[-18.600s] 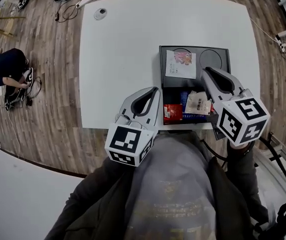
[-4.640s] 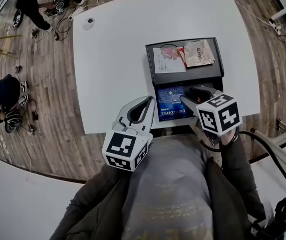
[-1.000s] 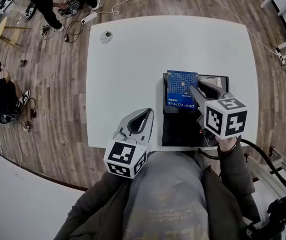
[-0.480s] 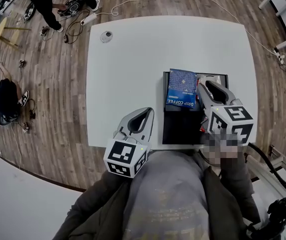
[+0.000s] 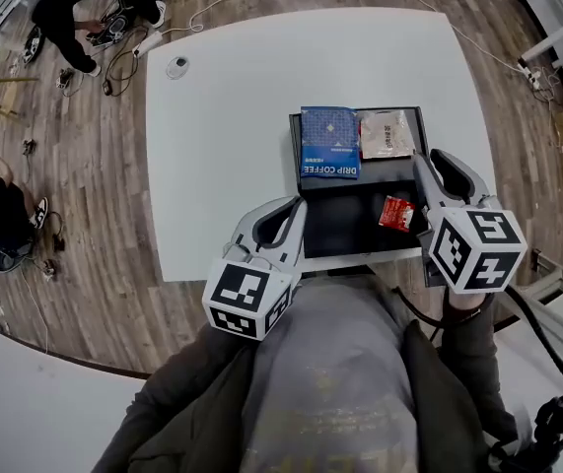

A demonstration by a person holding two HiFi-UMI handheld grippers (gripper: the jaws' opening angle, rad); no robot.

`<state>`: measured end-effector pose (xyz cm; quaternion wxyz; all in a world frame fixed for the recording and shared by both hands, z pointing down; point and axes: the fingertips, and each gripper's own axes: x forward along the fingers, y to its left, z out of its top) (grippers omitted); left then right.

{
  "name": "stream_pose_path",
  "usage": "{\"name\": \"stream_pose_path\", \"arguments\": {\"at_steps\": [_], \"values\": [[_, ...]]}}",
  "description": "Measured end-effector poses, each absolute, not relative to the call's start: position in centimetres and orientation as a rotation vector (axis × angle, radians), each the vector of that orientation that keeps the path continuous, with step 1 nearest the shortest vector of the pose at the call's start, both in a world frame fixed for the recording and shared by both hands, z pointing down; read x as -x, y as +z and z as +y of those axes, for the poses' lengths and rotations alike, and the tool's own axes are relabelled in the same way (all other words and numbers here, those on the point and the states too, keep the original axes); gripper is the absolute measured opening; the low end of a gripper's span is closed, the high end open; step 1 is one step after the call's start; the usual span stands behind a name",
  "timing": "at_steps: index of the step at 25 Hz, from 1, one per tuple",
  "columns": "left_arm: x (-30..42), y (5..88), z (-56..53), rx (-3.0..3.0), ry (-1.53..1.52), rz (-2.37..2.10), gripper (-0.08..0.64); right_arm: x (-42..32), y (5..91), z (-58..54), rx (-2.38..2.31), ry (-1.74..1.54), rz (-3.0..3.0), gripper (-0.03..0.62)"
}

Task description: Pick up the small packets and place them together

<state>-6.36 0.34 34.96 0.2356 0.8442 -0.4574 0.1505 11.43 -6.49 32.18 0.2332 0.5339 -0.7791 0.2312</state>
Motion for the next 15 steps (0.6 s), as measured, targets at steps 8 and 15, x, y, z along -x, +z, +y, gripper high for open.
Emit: {"name": "stream_pose_path", "arguments": {"at_steps": [8, 15], "values": [[3.1, 37.3, 2.5, -2.310, 0.516, -1.134, 0.003, -14.2, 37.7, -2.1, -1.424, 0.773, -2.072, 0.026], [1.6, 37.4, 2.3, -2.329, 0.560, -1.105, 0.003, -12.0, 40.3, -0.8, -1.207, 0.687, -2.049, 0.003]]}}
